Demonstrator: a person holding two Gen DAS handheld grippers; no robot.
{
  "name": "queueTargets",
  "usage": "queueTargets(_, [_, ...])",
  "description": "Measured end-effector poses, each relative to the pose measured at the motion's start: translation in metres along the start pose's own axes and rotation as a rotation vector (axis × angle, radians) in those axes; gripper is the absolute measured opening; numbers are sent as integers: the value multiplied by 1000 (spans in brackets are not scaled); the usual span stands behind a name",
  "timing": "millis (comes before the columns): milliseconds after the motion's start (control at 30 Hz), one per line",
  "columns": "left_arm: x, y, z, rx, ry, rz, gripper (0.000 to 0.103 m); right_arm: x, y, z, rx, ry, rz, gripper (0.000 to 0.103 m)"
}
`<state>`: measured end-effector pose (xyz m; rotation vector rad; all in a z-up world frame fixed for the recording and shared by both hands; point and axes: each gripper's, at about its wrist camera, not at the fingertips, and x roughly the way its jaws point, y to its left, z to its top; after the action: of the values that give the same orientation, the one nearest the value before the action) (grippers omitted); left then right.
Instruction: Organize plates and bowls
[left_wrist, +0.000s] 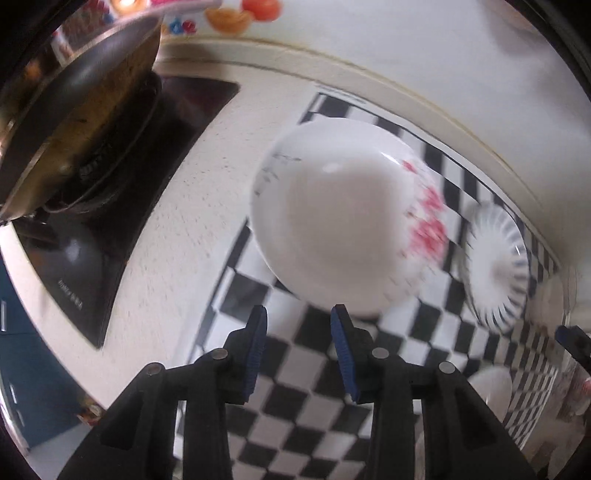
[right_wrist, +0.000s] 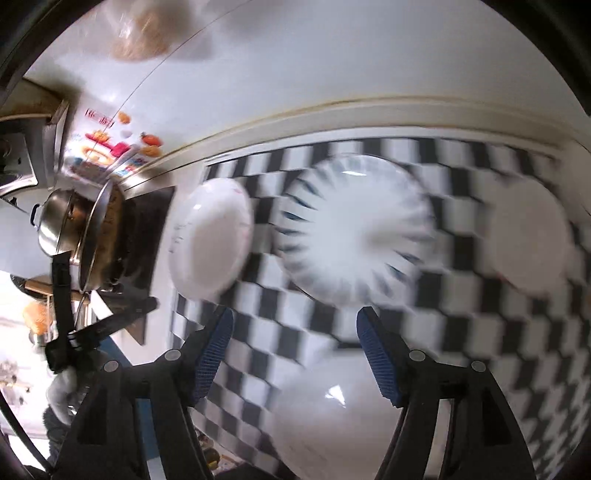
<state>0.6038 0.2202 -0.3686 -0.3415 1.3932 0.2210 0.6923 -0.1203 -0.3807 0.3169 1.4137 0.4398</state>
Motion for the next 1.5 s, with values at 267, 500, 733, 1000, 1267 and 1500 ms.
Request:
queueTargets(267, [64,46,61,-94,111,-112,33,120,56,75,-78,138,-61,72])
queueTargets(500, [90,42,85,-55,126,-135,34,183,63,110,-90,231,-100,65])
queueTargets(733, [100,25,91,20,126,-113,33,212,57,114,-76,314,-55,36])
queueTargets(1000, [92,26,85,35,107,-113,33,211,54,106,-116,310,-76,23])
queueTargets(1267, [69,19,71,79,73,-100,33,197,50,88,-43,339,-64,23])
queueTargets(1500, [44,3,56,112,53,-108,33,164,53,65,-53,302,-67,23])
